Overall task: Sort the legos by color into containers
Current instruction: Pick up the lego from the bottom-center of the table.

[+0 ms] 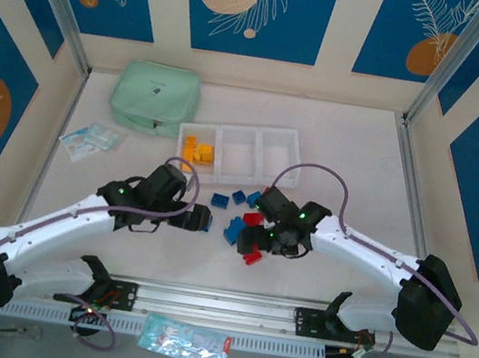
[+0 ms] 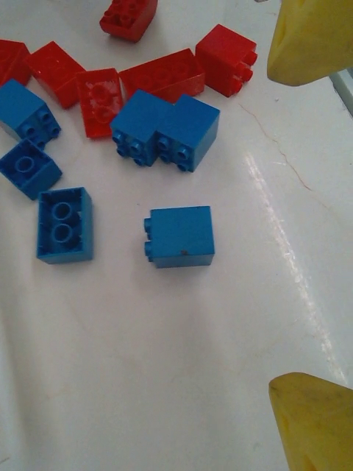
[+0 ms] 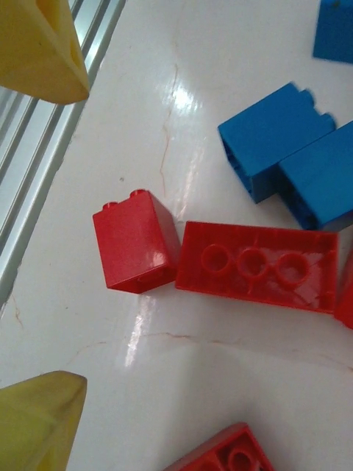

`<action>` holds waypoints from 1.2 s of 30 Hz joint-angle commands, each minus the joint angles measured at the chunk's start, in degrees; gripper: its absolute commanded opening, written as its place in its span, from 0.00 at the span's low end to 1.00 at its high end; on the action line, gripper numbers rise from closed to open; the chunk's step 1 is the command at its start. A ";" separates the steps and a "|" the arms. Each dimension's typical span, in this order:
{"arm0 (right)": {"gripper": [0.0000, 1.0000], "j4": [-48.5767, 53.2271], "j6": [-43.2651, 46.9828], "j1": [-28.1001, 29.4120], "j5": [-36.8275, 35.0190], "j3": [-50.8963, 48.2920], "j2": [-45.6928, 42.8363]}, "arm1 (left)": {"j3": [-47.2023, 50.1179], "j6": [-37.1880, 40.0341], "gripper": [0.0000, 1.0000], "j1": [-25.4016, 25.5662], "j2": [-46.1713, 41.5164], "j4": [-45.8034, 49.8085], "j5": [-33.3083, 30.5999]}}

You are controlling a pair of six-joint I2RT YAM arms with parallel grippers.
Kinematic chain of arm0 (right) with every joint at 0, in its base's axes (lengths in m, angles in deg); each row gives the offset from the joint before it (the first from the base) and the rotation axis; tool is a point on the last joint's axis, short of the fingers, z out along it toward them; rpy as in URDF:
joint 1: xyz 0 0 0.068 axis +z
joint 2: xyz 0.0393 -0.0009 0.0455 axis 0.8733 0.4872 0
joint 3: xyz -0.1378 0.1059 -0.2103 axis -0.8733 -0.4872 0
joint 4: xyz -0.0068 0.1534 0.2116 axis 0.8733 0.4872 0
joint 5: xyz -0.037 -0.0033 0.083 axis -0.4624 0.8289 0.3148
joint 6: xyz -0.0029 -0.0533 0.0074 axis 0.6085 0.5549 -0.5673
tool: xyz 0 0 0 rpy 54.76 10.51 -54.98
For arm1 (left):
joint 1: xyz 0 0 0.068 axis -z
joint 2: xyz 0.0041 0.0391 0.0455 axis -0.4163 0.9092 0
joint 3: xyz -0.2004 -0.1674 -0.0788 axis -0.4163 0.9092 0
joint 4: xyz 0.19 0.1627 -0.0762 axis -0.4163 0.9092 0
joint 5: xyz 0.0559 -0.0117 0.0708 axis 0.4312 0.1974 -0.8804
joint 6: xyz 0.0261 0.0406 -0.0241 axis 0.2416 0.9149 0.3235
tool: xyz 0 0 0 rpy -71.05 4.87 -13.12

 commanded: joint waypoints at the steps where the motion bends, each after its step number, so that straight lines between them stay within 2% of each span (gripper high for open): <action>1: 0.87 -1.16 -2.26 1.14 -2.01 -0.86 1.91 | 3.24 -5.63 0.99 1.19 -1.81 -4.69 1.70; 12: 0.77 -3.87 1.64 5.23 -5.59 0.66 10.86 | 8.61 -11.95 0.99 3.52 -1.35 -11.92 1.43; 21: 0.68 -3.55 4.77 7.38 -9.03 2.27 15.57 | 7.99 -12.21 0.99 3.52 -0.18 -10.50 0.94; 26: 0.62 -4.05 6.03 8.04 -10.44 2.49 16.31 | 7.90 -12.31 0.99 3.54 -0.46 -9.86 -0.12; 36: 0.45 -1.88 7.51 10.13 -11.41 4.10 14.53 | 6.48 -12.13 0.99 3.43 -1.08 -6.77 -1.85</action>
